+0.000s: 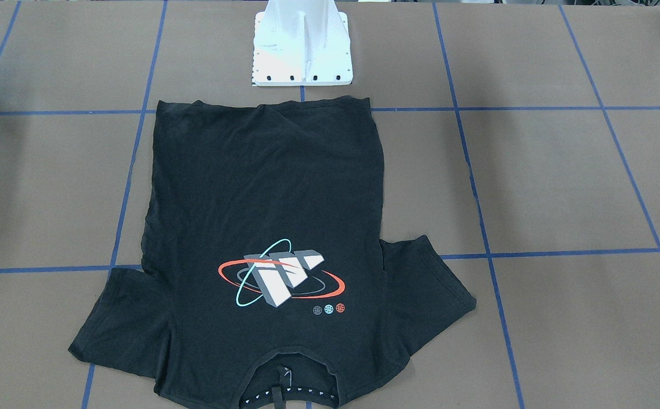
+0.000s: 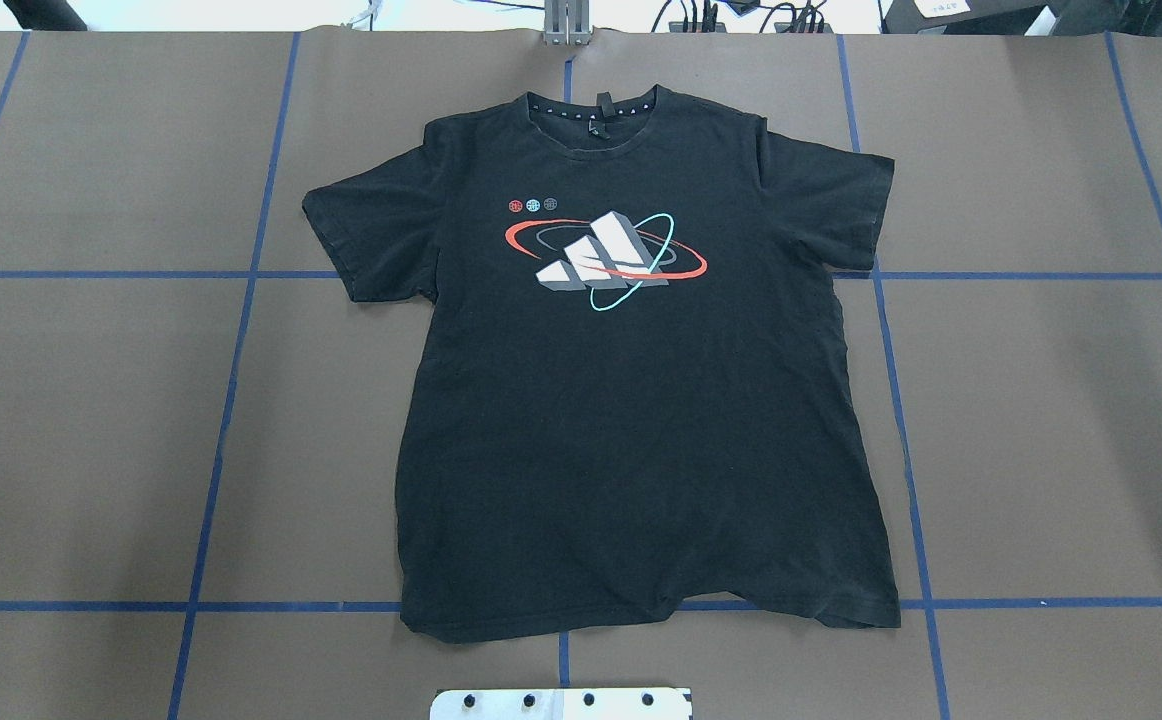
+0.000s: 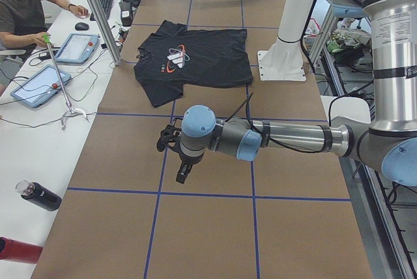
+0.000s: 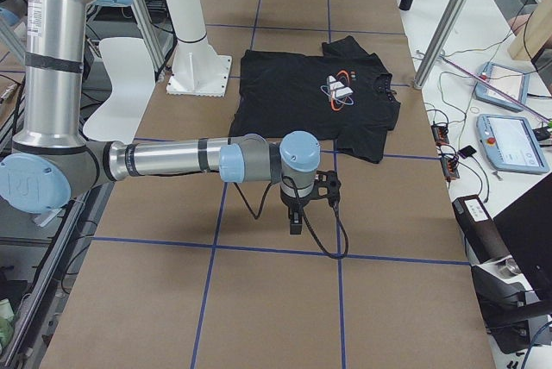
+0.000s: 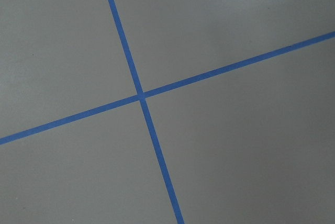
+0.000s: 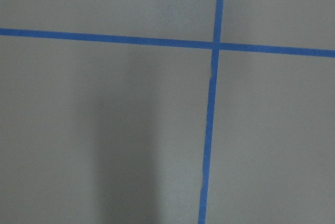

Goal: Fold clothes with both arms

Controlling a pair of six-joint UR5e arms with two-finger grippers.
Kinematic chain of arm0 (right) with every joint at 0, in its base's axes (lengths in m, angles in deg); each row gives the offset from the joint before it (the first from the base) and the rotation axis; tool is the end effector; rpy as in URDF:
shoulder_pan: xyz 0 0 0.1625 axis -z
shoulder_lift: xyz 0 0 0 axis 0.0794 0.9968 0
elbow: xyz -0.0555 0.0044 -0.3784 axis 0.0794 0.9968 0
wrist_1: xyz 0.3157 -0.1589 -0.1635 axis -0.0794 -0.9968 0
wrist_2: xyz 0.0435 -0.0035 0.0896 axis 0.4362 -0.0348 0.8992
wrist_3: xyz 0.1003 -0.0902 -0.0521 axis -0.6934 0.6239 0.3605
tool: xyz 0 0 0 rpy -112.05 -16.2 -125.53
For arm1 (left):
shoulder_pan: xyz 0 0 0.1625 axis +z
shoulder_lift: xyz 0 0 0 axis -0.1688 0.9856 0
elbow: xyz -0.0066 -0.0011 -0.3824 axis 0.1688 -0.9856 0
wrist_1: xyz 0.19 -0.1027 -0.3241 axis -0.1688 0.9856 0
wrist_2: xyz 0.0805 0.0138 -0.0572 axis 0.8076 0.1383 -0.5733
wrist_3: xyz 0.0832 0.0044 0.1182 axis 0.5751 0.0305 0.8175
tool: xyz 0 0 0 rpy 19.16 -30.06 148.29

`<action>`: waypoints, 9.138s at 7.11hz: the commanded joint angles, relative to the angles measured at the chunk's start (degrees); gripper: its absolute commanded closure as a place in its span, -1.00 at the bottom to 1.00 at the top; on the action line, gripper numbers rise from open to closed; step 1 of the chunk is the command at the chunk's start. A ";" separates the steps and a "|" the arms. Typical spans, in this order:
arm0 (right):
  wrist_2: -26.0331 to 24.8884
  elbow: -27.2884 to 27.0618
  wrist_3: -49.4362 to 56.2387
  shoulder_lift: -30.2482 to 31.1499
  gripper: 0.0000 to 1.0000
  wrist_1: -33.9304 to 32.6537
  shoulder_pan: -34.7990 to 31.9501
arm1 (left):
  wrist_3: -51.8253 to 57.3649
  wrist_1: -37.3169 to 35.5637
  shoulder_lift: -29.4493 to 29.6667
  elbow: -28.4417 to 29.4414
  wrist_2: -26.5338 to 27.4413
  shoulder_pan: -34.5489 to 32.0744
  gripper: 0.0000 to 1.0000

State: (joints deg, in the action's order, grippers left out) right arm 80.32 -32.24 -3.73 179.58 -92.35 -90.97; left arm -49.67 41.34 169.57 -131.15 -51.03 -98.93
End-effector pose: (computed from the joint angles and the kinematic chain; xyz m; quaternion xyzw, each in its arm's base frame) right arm 0.0035 -0.4190 0.5953 0.0170 -0.3900 -0.0295 0.9202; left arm -0.0213 -0.4273 0.5850 0.1512 0.3902 0.1074 0.9018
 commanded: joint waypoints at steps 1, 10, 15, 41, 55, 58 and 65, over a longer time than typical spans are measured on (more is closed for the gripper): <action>-0.09 0.00 0.00 -0.04 -1.00 0.00 0.02 | -0.20 -0.01 -0.06 0.09 -0.01 0.00 -1.00; -0.09 1.05 -0.09 -0.83 -1.00 6.58 4.92 | 0.23 0.08 -0.06 0.97 -0.62 0.00 -1.00; -5.41 21.67 -21.74 -26.17 -1.00 13.44 16.79 | -0.29 3.49 -0.32 0.53 -0.54 0.00 -1.00; -15.64 18.73 -50.21 -28.14 1.00 44.42 31.55 | 0.06 3.77 -0.23 1.06 -0.62 0.00 -1.00; -31.74 24.14 -61.26 -43.50 -1.00 30.76 44.14 | -18.08 8.74 14.93 5.09 -0.71 8.06 -1.00; -24.97 11.56 -61.17 -32.60 -1.00 30.24 43.35 | -35.86 23.77 24.88 17.29 -0.01 20.53 -0.98; -23.99 2.90 -61.17 -23.42 -1.00 30.32 43.09 | -44.58 33.26 39.22 36.28 7.75 31.19 -0.77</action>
State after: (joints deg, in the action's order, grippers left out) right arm 56.41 -29.04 -64.84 155.78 -62.02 -47.90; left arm -91.91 71.03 207.48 -97.70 -48.40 -69.50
